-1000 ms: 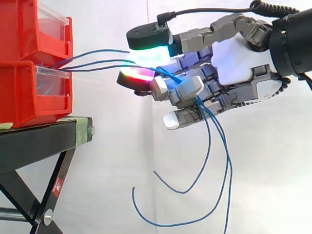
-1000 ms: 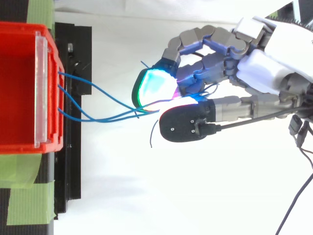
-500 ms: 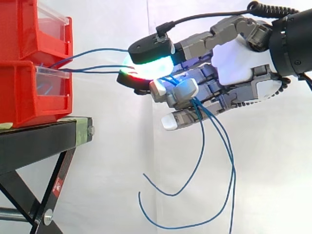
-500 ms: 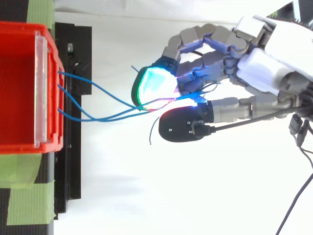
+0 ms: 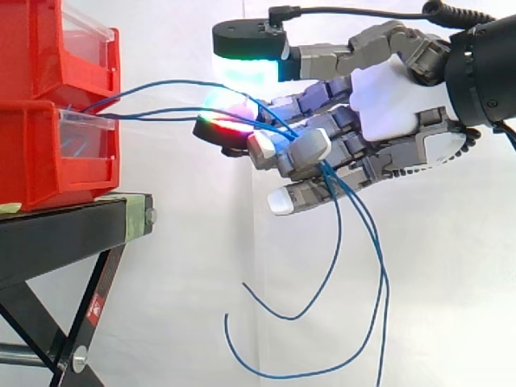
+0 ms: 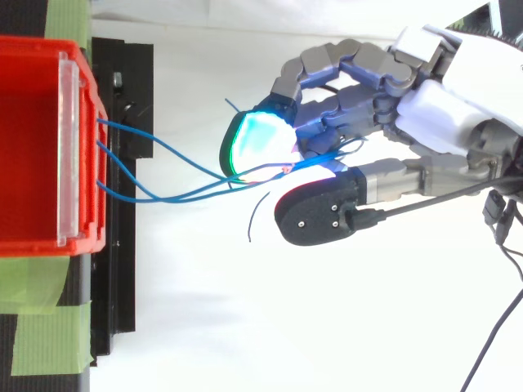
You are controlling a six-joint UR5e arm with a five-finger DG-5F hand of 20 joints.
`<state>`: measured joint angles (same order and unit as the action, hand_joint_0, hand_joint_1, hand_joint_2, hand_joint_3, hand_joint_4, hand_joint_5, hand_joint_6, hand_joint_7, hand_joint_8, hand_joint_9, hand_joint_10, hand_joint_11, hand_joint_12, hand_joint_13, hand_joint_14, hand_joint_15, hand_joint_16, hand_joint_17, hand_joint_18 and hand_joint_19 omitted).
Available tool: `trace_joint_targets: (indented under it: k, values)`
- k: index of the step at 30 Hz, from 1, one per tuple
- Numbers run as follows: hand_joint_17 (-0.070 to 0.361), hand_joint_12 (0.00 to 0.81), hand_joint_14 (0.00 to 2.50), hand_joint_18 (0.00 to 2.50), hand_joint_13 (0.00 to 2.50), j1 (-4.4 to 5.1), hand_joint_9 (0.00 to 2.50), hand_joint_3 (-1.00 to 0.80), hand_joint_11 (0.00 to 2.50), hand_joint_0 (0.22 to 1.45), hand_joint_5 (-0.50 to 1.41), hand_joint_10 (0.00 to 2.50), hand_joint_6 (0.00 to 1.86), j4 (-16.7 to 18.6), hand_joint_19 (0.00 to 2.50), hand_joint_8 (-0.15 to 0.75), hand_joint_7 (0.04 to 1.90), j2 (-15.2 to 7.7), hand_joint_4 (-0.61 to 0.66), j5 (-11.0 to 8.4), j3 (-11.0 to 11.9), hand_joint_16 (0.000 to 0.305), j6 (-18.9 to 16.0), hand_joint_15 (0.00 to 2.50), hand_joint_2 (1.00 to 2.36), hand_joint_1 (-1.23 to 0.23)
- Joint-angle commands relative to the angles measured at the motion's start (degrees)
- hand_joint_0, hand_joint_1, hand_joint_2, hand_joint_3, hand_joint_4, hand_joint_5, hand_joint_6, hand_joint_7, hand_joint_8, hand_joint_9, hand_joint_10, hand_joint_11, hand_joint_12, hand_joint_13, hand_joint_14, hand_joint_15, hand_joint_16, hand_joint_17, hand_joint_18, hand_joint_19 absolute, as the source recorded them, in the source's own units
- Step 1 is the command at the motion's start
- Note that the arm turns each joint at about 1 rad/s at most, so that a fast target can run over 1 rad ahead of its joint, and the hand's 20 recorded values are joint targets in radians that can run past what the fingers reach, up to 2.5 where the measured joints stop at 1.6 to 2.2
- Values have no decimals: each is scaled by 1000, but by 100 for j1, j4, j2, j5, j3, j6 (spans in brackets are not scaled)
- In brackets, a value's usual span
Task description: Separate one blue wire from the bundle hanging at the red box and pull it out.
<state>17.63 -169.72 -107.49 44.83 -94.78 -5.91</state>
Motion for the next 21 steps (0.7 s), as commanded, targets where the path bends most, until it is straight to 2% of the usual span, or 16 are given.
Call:
trace_joint_targets:
  k: [1,9,21]
  values:
    - [129,421,975,672,668,4,755,-500,1536,537,-238,7,915,0,623,320,857,0,193,-1,4,57,-7,1418,1000,-816]
    - [122,412,1016,675,686,4,795,-480,1485,567,-223,8,912,0,657,314,866,0,173,-1,-5,54,-7,1388,1001,-731]
    - [116,408,991,695,713,4,823,-366,1470,631,-210,7,913,-9,669,312,873,0,142,8,-5,51,-7,1403,1011,-752]
